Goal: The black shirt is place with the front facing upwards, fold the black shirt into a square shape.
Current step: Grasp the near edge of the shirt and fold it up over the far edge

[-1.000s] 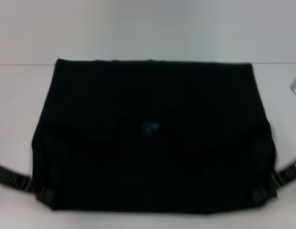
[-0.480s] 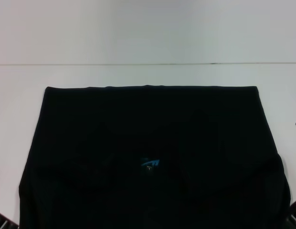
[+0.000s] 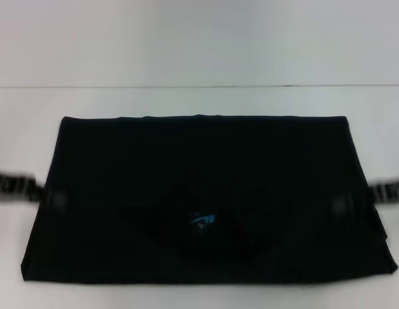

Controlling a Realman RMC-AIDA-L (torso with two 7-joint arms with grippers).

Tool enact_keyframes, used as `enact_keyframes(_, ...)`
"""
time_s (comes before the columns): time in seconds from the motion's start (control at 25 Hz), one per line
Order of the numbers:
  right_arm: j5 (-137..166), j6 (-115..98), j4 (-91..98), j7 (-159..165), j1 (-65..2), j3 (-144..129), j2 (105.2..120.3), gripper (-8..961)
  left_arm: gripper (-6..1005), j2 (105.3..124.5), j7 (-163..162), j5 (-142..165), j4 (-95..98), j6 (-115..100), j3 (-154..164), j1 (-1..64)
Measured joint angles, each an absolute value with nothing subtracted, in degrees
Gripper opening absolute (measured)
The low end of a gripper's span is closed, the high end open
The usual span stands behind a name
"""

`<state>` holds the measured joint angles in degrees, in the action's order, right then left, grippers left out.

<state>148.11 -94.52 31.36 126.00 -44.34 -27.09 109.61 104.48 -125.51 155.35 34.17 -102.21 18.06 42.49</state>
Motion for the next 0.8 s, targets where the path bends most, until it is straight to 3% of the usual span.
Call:
enact_keyframes(0.12,142.18,-89.88,30.97,128.17,-43.31,-22.45,108.6,50,26,104.12,-127.97,154.66,33.76,-97.72,15.88,43.32)
enact_keyframes(0.36,128.13,-75.99,25.92,127.07,-41.01,-19.76,109.36,43,27,106.08,-129.31,142.91,31.21,-77.97,14.54,43.65)
enact_keyframes(0.64,123.96,-62.67,22.92,122.78,-43.07,-20.04,114.45,39,26,109.65,-124.23,134.79,28.61,-65.97,14.89,43.83)
enact_keyframes(0.8,123.81,-58.09,22.89,121.19,-44.73,-20.04,115.67,40,25,111.54,-121.17,133.06,28.62,-60.24,15.0,44.21)
